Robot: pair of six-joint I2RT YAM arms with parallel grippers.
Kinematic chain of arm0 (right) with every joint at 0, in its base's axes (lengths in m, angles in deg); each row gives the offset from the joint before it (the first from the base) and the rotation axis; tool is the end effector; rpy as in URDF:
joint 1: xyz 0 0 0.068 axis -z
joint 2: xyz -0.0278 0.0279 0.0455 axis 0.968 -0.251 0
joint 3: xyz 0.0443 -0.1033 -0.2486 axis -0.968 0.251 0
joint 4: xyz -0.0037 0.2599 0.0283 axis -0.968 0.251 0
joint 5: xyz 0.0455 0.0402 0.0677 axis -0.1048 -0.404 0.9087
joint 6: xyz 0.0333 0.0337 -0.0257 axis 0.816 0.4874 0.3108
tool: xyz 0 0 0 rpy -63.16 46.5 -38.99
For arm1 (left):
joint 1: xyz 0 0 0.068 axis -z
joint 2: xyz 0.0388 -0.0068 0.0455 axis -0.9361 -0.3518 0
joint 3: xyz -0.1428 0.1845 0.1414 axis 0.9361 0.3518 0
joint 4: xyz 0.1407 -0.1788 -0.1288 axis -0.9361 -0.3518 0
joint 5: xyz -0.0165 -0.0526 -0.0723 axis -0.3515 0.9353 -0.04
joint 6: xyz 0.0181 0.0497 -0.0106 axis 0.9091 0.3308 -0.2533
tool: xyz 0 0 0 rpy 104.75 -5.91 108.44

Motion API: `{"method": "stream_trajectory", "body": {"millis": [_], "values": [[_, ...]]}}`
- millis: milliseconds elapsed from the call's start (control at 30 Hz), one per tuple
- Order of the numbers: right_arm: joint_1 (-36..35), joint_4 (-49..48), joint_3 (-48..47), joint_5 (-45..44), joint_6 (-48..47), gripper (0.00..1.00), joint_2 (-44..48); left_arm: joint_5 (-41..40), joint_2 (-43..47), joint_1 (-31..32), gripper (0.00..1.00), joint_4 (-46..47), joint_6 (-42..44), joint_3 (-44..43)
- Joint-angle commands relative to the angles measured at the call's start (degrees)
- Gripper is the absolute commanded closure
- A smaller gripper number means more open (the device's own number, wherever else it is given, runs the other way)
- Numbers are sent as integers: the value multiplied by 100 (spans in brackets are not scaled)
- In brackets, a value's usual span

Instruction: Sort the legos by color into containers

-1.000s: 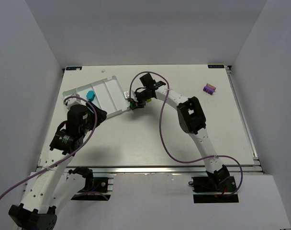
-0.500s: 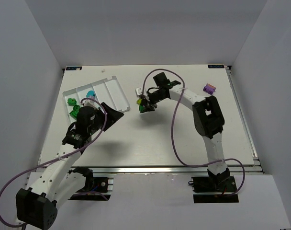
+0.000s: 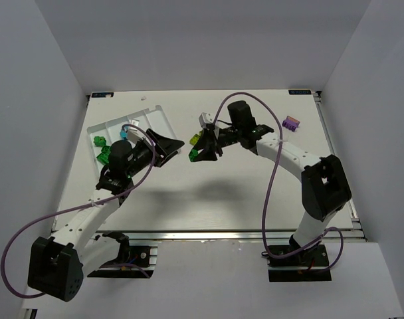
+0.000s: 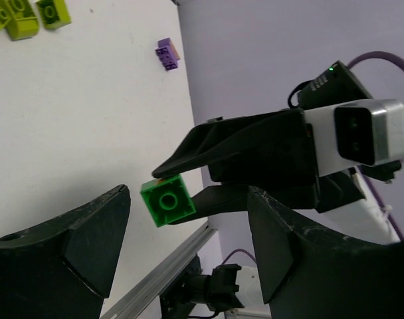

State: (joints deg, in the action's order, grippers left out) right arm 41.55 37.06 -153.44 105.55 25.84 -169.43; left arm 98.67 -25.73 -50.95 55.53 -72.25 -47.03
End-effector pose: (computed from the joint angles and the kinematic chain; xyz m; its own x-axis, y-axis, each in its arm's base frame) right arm 0.3055 0.2438 0.2897 0.1342 -0.1887 -0.9728 -0.9751 -0.1998 -0.0958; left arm 0.2177 -0.0874 0.2763 -0.6710 -0.6443 -0.3669 0.1311 0.3840 -0.9140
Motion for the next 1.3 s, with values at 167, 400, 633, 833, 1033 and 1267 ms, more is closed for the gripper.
{"method": "stream_trajectory", "body": {"millis": [167,400,633,833,1033,1267], "values": [[-194,-1559,20,13,1309,88,32,433,98,-9,20,783,-382,241],[-362,-1649,-147,-154,1389,88,-21,319,335,-18,20,379,-356,382],[-695,-928,-261,-619,660,88,-21,389,291,-18,23,265,-294,347],[-819,-910,-278,-945,571,87,6,468,353,-9,34,151,-294,435],[-845,-928,-314,-1094,580,85,15,565,441,-9,48,194,-347,532],[-880,-963,-314,-1261,597,57,58,574,467,-9,75,212,-347,558]]}}
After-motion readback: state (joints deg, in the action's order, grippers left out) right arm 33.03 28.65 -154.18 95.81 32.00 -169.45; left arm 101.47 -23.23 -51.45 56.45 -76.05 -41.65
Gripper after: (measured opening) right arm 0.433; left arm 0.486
